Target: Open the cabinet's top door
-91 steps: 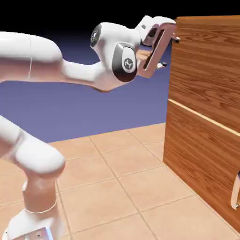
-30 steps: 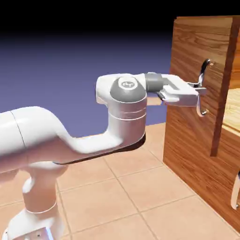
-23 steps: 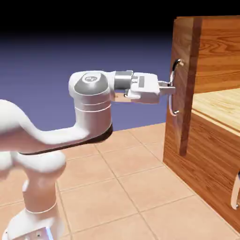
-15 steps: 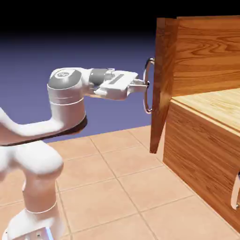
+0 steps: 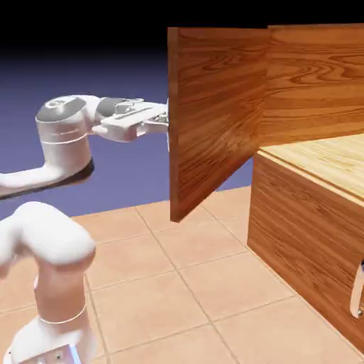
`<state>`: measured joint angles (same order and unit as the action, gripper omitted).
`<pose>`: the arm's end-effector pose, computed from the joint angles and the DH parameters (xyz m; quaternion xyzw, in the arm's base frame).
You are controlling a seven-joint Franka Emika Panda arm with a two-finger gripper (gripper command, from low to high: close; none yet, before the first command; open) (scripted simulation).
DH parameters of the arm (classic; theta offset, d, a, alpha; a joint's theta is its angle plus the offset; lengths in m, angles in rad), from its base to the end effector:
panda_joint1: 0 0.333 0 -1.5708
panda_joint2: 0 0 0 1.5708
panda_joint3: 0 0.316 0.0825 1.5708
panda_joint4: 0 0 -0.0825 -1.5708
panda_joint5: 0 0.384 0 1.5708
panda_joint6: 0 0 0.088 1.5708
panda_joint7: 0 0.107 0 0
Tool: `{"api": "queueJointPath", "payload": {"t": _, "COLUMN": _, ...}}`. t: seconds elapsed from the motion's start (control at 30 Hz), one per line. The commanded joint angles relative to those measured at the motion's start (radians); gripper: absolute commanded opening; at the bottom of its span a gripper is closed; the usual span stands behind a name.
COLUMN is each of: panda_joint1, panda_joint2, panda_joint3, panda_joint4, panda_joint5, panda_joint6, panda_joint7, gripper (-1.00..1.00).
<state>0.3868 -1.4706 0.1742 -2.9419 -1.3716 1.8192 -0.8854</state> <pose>0.1819 0.0345 0.5720 0.5278 0.4708 -0.0405 0.7058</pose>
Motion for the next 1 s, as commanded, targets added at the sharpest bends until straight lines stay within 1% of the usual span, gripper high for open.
{"api": "queueJointPath", "payload": {"t": 0.0, "panda_joint1": 0.001, "panda_joint2": 0.009, "panda_joint3": 0.037, "panda_joint4": 0.008, "panda_joint5": 0.033, "panda_joint6": -0.022, "panda_joint7": 0.004, "gripper": -1.0}}
{"api": "queueJointPath", "payload": {"t": 0.23, "panda_joint1": -0.028, "panda_joint2": 0.114, "panda_joint3": 0.29, "panda_joint4": 0.1, "panda_joint5": 0.258, "panda_joint6": -0.193, "panda_joint7": 0.045, "gripper": -1.0}}
{"api": "queueJointPath", "payload": {"t": 0.43, "panda_joint1": -0.124, "panda_joint2": 0.241, "panda_joint3": 0.508, "panda_joint4": 0.247, "panda_joint5": 0.435, "panda_joint6": -0.355, "panda_joint7": 0.086, "gripper": -1.0}}
{"api": "queueJointPath", "payload": {"t": 0.7, "panda_joint1": -0.369, "panda_joint2": 0.395, "panda_joint3": 0.786, "panda_joint4": 0.526, "panda_joint5": 0.613, "panda_joint6": -0.58, "panda_joint7": 0.122, "gripper": -1.0}}
{"api": "queueJointPath", "payload": {"t": 0.97, "panda_joint1": -0.658, "panda_joint2": 0.458, "panda_joint3": 1.011, "panda_joint4": 0.811, "panda_joint5": 0.712, "panda_joint6": -0.767, "panda_joint7": 0.113, "gripper": -1.0}}
